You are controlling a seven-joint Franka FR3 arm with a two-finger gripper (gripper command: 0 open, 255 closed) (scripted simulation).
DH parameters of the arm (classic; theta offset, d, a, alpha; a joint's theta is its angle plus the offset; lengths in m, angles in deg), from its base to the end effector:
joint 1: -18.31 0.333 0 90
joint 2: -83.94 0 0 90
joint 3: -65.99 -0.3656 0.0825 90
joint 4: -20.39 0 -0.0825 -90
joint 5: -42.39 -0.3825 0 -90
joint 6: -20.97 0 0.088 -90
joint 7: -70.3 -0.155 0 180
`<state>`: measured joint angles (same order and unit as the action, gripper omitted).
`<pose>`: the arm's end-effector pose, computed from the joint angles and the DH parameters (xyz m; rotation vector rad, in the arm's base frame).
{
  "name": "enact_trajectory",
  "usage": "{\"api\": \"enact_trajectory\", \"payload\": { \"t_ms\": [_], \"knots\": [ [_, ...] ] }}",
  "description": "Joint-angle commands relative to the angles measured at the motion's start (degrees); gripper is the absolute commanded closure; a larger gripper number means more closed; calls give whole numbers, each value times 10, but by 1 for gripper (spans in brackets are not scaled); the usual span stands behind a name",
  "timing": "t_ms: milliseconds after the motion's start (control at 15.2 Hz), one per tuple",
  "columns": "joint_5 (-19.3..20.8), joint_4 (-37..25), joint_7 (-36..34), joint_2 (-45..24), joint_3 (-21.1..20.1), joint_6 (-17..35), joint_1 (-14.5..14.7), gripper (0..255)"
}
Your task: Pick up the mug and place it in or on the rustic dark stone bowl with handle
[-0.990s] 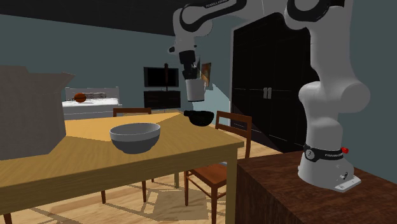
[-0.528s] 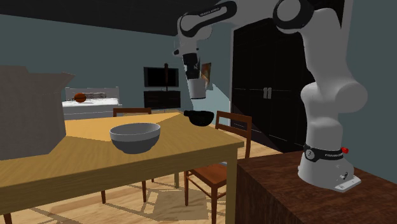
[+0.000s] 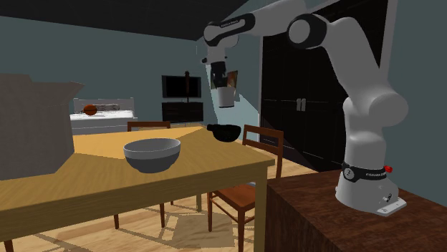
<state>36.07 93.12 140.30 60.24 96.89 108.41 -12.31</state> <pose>0.3909 -0.5406 0.5355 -3.0720 -0.2687 0.2038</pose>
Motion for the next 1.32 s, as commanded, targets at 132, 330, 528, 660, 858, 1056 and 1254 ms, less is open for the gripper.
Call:
{"api": "enact_trajectory", "payload": {
  "t_ms": [132,330,528,660,858,1056,1254],
  "knots": [
    [-24,-81,44,-58,4,-24,-55,255],
    [-21,-46,43,-51,4,3,-48,255],
    [-20,-16,42,-46,4,29,-42,255],
    [-19,3,41,-44,3,45,-39,255],
    [-19,29,41,-43,3,69,-35,255],
    [-19,52,40,-43,2,92,-32,255],
    [-20,71,40,-45,1,112,-30,255]
  ]
}}
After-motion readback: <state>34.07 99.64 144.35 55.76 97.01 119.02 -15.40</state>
